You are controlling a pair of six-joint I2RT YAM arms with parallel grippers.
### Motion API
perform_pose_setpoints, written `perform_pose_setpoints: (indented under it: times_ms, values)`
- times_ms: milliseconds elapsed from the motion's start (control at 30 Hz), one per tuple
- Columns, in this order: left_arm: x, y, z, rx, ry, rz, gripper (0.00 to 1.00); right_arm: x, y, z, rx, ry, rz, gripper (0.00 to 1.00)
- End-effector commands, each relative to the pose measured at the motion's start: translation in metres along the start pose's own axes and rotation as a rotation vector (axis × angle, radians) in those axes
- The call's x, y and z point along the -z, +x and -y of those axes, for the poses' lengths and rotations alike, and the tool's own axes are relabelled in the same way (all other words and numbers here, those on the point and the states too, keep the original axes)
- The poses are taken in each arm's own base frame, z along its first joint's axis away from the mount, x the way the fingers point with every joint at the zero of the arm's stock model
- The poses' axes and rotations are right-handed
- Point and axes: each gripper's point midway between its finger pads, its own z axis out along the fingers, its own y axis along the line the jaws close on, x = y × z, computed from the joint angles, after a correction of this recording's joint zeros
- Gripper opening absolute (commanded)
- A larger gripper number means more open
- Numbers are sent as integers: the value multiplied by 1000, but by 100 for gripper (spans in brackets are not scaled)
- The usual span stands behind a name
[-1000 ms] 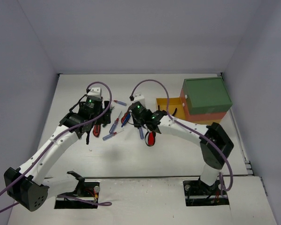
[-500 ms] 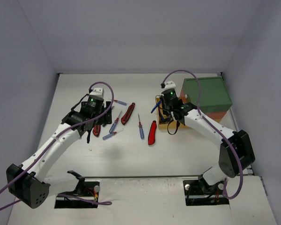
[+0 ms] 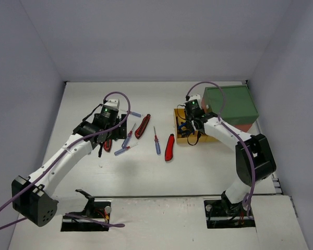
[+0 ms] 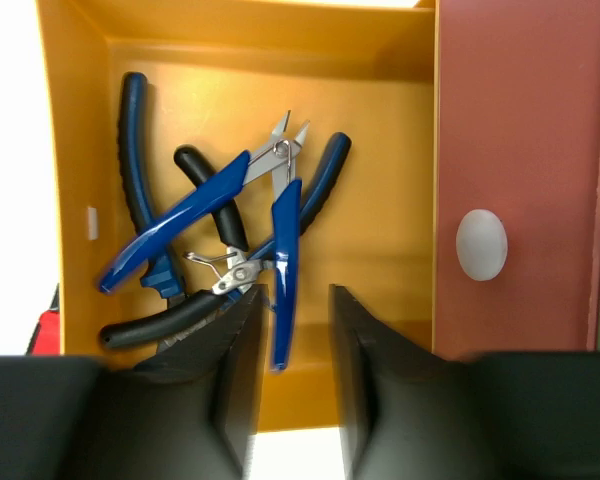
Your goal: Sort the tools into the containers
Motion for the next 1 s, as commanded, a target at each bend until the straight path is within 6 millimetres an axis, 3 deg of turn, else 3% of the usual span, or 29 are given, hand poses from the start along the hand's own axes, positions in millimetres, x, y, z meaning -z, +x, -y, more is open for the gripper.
perform_pose_setpoints:
  times_ms: [0,167,367,600,800,967]
  values:
    - [4,-24,7,-18,26,45,73,16,-36,-3,-54,-30,112,41]
    - [-13,-25,8,-55,27,-8,73,36,-62,-11,-64,-88,177,49]
    - [-51,-30,-9,-53,16,-101,69,83,-90,-32,-80,-208,287,51]
    - [-98,-29,-9,-125,4,-222,56,103,-79,-54,-52,-283,301,52]
    - [-136,-12,-9,-136,-18,-318,47,107,-66,-56,-64,-299,289,52]
    - [-157,-4,-14,-130,-60,-354,40,111,-60,-54,-83,-306,288,52]
